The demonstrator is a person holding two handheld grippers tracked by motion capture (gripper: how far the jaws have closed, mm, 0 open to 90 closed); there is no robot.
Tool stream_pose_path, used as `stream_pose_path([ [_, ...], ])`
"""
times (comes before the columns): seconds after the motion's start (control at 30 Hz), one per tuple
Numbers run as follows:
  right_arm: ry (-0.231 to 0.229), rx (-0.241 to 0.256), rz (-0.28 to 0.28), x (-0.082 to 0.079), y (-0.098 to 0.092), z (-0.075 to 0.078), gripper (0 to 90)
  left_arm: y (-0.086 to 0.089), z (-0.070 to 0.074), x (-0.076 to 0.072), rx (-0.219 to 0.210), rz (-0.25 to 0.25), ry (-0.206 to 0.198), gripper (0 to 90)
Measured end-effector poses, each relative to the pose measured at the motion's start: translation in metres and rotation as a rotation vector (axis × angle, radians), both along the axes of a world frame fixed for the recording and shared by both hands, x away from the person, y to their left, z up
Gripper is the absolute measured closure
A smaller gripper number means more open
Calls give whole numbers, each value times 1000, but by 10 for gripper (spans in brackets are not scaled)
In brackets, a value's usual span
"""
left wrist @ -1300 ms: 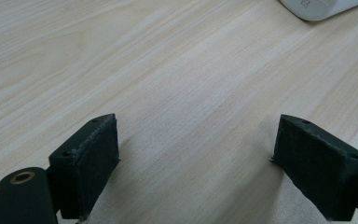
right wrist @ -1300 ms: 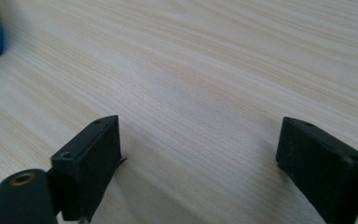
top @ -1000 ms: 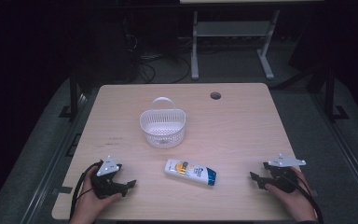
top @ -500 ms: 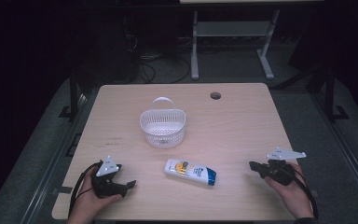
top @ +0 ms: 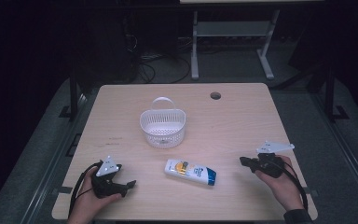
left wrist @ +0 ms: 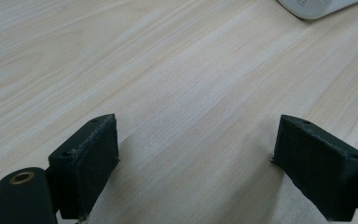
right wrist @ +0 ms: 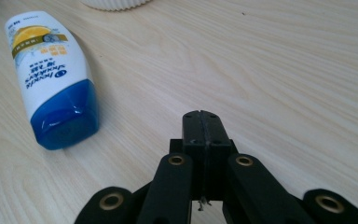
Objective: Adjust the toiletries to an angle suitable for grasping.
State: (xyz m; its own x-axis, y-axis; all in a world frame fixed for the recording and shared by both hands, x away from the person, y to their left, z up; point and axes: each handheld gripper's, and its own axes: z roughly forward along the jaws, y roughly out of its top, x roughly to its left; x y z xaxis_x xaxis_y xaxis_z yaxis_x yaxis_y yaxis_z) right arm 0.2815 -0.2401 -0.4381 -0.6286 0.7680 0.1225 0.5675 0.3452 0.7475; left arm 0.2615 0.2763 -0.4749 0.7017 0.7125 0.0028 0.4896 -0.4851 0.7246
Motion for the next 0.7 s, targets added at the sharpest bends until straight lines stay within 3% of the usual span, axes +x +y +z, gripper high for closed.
stream_pose_path([
  [0.33,1,13,58,11,26,1,899,0,0,0,2,-1,2,132],
  [0.7,23,-1,132,16,51,-10,899,0,0,0,2,0,2,133],
])
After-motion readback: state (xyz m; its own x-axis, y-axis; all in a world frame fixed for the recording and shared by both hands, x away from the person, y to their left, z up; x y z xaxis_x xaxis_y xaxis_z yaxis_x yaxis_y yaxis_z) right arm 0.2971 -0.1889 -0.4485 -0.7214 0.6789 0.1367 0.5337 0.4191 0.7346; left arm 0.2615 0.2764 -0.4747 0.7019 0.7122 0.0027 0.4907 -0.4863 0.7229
